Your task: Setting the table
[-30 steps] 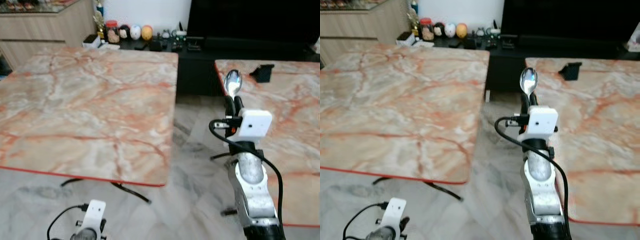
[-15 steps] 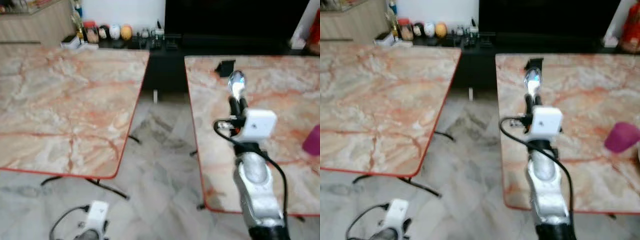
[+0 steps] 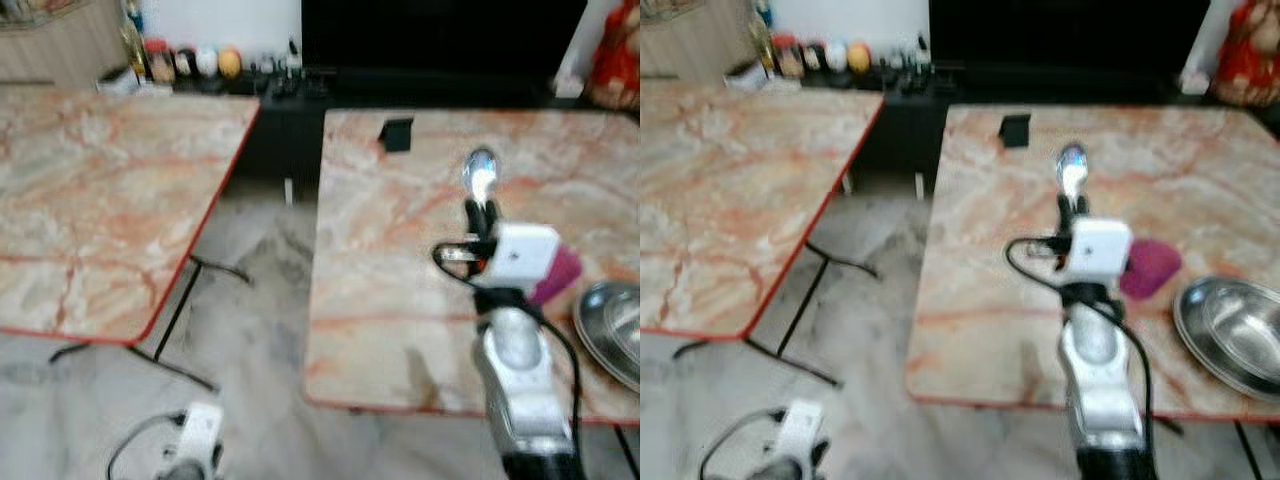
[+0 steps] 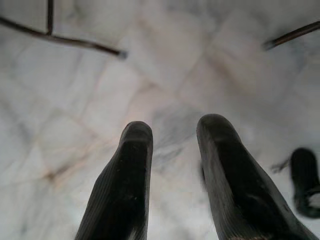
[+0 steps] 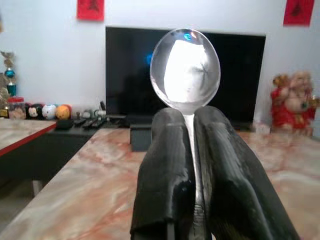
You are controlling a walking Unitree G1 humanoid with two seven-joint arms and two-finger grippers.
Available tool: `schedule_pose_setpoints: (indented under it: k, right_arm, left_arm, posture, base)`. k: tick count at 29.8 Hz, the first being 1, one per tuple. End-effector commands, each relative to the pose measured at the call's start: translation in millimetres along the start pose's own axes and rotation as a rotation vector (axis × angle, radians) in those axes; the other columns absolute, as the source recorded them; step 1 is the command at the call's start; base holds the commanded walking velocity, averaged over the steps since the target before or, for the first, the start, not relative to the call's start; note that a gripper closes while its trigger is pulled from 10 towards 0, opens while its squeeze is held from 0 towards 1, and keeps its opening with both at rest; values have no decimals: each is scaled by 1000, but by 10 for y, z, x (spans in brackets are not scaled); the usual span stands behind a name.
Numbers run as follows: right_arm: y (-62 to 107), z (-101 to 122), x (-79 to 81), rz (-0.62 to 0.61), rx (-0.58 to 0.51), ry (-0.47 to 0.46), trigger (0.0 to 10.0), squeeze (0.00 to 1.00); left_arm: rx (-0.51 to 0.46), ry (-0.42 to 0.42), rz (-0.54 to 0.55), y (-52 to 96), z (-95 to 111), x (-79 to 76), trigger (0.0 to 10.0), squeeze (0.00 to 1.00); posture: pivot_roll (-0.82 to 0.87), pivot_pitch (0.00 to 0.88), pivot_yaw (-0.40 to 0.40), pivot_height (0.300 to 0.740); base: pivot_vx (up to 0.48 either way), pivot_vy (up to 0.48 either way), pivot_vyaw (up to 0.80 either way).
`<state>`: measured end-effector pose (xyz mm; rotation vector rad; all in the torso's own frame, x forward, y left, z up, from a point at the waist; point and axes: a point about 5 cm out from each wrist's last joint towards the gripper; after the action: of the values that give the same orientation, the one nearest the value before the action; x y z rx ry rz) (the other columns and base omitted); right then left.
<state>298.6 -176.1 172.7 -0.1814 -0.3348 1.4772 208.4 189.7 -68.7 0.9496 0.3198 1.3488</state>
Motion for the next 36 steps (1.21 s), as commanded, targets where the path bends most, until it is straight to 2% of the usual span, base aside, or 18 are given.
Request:
schedule_pose_setpoints:
  k: [1,26,36]
  right_arm:
    - [-10,11,96,27,-4,-15,10000,0]
    - [-17,15,80,21,3,-8,10000,0]
    - [-28,30,-30,-10,3,12,10000,0]
  left_arm:
    - [19,-23,8,14,-69,47,10000,0]
    - [27,-15,6,17,-83,39,10000,0]
    - [23,-11,3,14,-74,44,10000,0]
  posture:
    - [11,0,-6,740]
    - [7,0,-7,740]
    - [6,0,-6,740]
  base:
    - [0,-364,0]
    - [0,-357,0]
    - [0,-76,0]
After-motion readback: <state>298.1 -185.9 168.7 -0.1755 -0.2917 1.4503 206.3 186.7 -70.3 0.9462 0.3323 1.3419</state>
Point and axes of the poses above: a point about 5 cm out from each wrist's last joint towards the gripper, its own y axis pointing back from the gripper into the wrist, its own z axis along the axis of the wrist's last joint, x = y × z, and after that the axes turned 11 degrees about -y, right-handed
